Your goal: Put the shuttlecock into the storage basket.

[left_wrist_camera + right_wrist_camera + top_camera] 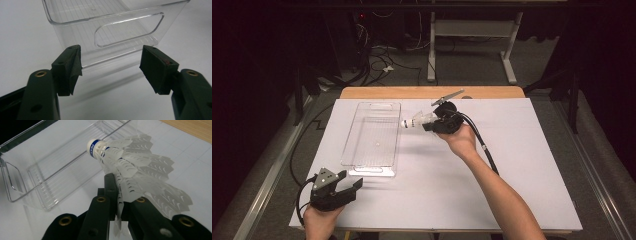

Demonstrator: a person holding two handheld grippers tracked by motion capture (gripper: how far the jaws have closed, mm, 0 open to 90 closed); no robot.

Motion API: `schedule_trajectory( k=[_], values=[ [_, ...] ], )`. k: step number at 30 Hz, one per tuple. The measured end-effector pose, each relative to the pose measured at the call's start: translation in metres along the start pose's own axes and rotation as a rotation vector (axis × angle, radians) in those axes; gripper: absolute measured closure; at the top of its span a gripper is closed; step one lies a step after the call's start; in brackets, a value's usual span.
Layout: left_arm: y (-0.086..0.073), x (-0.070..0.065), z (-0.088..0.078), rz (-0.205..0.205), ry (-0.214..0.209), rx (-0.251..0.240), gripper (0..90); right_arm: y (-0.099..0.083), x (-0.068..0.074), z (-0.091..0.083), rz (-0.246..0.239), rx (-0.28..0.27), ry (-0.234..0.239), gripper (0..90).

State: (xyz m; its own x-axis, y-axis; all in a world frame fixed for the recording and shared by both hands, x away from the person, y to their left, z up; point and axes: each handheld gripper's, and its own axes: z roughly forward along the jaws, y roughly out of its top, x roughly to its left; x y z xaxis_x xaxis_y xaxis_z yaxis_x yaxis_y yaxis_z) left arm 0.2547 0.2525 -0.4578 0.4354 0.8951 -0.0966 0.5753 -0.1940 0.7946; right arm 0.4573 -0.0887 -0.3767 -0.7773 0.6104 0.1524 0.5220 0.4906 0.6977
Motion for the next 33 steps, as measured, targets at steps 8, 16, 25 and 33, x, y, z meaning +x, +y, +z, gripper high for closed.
schedule_trajectory(
  k=[8,16,25,33],
  values=[
    [0.000,-0.001,0.000,0.008,-0.004,0.005,34.3,0.012,0.008,0.009,-0.014,0.015,0.010,89.3],
    [0.000,-0.002,0.001,0.024,-0.003,0.016,34.3,0.022,0.016,0.017,-0.033,0.016,0.022,89.4],
    [0.000,-0.002,0.001,0.019,-0.007,0.017,34.3,0.033,0.025,0.026,-0.047,0.024,0.031,89.4],
    [0.000,-0.002,0.001,0.020,-0.009,0.017,34.3,0.043,0.030,0.033,-0.052,0.029,0.031,89.4]
  ],
)
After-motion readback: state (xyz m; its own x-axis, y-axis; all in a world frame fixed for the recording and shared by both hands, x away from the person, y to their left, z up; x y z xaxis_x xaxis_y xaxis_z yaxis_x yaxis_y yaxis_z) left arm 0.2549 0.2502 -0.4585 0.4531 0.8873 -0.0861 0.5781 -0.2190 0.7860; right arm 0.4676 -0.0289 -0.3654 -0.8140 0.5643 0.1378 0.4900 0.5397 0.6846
